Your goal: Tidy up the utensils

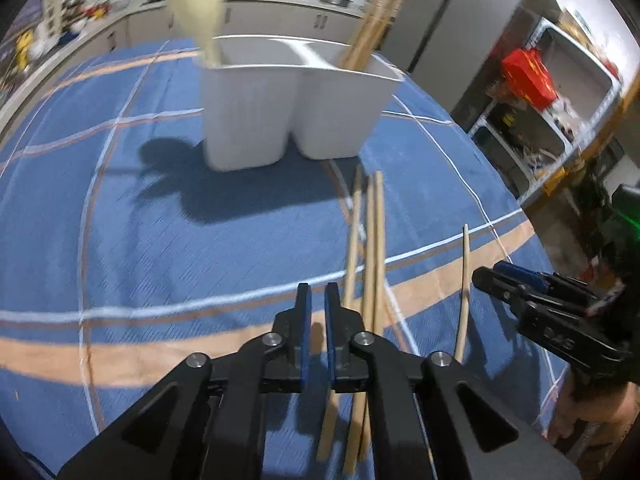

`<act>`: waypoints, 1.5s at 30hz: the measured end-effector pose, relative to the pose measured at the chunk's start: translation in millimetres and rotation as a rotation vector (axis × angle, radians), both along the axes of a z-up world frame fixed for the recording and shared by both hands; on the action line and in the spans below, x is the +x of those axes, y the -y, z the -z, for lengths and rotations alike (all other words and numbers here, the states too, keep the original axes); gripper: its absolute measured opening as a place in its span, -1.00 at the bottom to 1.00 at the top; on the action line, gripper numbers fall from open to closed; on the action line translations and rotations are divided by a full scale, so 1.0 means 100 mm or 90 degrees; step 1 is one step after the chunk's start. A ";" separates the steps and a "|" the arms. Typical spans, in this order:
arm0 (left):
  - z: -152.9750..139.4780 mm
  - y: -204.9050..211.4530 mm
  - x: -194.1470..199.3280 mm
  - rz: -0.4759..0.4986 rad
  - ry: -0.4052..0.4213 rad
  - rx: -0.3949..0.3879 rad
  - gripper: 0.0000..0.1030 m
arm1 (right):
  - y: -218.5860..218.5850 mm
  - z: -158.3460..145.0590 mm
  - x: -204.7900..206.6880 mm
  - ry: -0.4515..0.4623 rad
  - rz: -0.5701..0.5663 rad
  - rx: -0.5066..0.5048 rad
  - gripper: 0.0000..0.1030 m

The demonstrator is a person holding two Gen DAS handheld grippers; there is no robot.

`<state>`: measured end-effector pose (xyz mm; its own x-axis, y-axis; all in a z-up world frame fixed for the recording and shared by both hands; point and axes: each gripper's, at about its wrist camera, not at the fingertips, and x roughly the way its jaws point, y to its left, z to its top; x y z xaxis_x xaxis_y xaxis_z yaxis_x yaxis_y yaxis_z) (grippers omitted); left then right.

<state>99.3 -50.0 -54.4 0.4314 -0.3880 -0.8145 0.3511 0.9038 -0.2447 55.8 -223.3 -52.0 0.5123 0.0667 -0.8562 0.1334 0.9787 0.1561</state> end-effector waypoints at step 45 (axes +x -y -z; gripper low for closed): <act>0.11 0.61 0.23 0.129 0.036 0.112 -0.91 | -0.24 0.12 0.04 -0.017 0.000 -0.069 -0.61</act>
